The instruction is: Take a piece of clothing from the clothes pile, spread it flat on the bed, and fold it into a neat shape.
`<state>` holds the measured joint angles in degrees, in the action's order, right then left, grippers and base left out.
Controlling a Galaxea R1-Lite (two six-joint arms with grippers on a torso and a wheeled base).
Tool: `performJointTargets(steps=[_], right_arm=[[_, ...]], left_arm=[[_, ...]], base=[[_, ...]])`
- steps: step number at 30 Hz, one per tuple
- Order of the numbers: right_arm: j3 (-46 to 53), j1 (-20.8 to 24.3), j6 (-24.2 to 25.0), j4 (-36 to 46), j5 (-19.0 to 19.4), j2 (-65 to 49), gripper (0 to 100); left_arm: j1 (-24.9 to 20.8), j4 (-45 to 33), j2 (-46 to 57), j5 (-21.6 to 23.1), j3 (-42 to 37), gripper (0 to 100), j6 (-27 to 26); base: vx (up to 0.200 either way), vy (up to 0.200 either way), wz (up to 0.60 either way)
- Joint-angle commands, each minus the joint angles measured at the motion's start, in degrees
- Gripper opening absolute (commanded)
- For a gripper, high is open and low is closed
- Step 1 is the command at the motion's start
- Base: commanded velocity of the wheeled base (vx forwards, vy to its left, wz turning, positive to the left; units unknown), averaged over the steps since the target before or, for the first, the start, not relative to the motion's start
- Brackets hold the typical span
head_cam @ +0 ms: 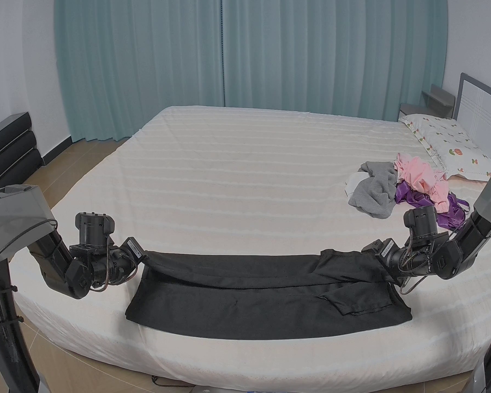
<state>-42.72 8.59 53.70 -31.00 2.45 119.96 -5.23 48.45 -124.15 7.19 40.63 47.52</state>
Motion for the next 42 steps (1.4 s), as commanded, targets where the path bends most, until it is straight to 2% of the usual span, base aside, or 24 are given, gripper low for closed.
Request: performJointTargets(steps=[1,9,10,20,42], right_arm=[[-1.8,0.1,0.4,0.3,-0.1,2.1,100],[-3.9,-0.2,0.4,1.4,-0.9,4.9,100],[-4.1,-0.3,0.4,1.8,-0.9,4.9,0],[-5.1,-0.6,0.3,5.6,-1.0,4.1,0],[-7.6,-2.3,0.5,5.2,-0.4,-1.9,0]], left_arm=[[0.0,0.1,-0.2,0.0,0.1,0,0.0],[0.0,0.1,-0.2,0.0,0.1,0,0.0],[0.0,0.1,-0.2,0.0,0.1,0,0.0],[0.0,0.1,0.0,0.0,0.1,0,0.0],[0.3,-0.4,2.2,0.0,3.1,0,0.1]], base=[[0.000,0.000,0.00],[0.000,0.000,0.00],[0.000,0.000,0.00],[0.000,0.000,0.00],[0.000,0.000,0.00]])
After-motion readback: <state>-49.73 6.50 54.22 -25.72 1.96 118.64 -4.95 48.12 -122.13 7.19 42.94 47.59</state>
